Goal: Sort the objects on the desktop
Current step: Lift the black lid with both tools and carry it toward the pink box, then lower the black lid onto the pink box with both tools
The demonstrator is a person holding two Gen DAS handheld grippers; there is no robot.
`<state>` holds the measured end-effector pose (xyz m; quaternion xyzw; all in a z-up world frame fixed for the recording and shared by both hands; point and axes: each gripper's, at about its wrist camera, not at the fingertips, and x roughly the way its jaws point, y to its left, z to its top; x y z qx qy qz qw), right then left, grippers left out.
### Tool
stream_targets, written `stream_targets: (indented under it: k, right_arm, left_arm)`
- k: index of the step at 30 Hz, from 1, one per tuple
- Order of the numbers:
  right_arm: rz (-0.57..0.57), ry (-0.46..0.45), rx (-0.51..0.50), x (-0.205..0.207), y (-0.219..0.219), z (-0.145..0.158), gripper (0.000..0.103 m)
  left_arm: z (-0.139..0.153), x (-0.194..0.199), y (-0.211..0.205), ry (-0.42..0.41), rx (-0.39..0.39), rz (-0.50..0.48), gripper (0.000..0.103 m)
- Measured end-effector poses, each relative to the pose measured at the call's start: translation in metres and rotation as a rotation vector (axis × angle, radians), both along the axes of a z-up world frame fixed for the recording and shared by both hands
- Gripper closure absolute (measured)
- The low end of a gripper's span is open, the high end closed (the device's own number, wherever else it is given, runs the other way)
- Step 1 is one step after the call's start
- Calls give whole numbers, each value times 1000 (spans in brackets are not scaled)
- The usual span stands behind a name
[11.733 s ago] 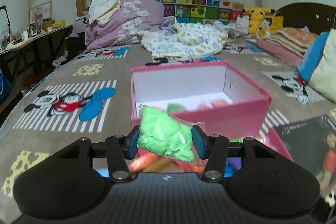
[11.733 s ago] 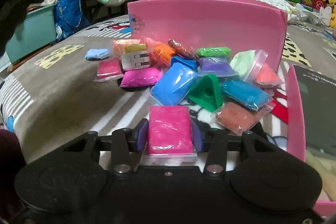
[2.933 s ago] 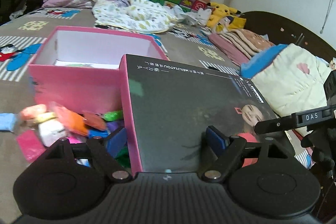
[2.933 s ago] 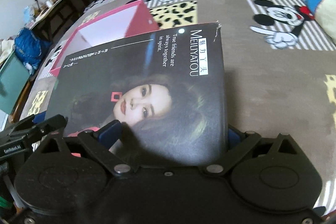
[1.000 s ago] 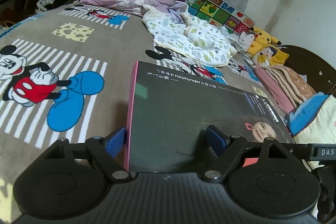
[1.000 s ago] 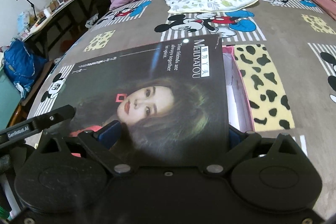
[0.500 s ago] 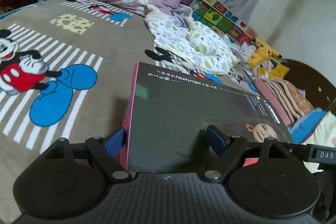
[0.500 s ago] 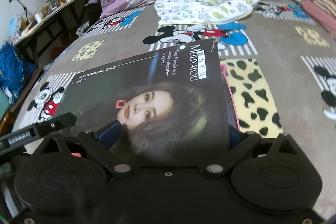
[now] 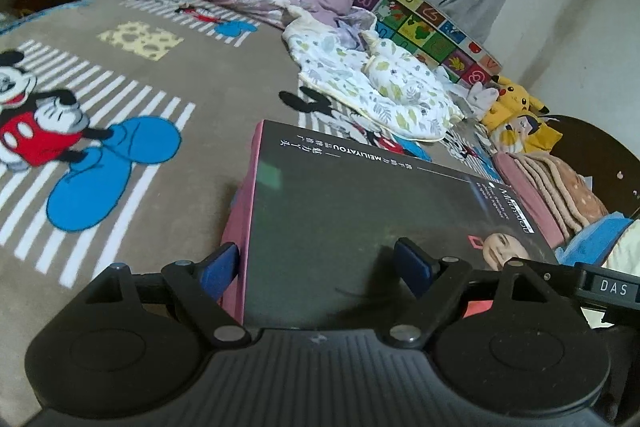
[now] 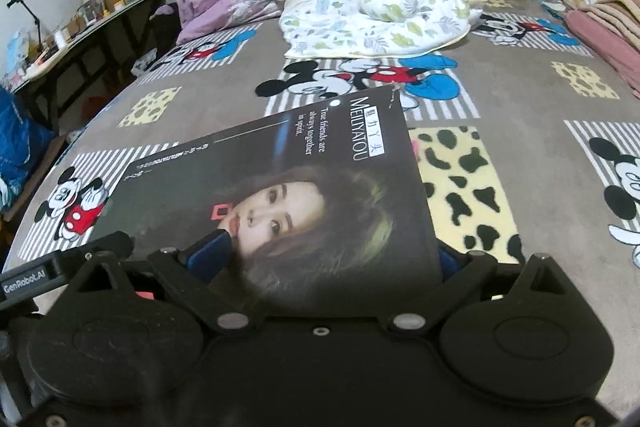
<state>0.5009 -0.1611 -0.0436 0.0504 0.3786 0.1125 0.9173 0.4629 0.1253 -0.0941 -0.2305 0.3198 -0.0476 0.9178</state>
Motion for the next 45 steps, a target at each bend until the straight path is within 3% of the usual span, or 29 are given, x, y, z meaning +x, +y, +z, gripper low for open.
stream_targets:
  k: [5,9,13,18,22,24,33,38,40,42,45]
  right_arm:
    - [-29,20,24,2,-11,-6,4]
    - [-31,-22,-40,0,-10,-3,4]
    - [-26,-9,-42,0,-14,-8,4]
    - [-34,22,55,1,-39,-15,4]
    - [-25,97,200,4,-59,-27,4]
    - [-18,106,219,2,-61,-29,4]
    - [-6,101,230,-6,-79,-28,4]
    - [86,173,313,-7,-78,-36,4]
    - [118,161,305,-9,-76,-32,4]
    - [112,133,328,-11,-80,-29,4]
    - [30,88,315,-11,-91,-24,4]
  left_arm:
    - [1,9,-8,24,19,-20,18]
    - [0,13,-13,32,43,-26,18]
    - [1,12,-11,33,36,-24,18]
    - [-2,-7,2,1,-45,-26,18]
    - [-9,-17,8,14,-92,-46,18]
    - [-12,-21,10,22,-109,-53,18]
    - [-12,-35,7,21,-70,-84,18]
    - [5,-46,0,-17,-45,-116,18]
    - [12,-49,2,-36,-60,-119,18]
    - [16,-46,4,-47,-89,-123,18]
    - [17,-36,-2,-31,-49,-94,18]
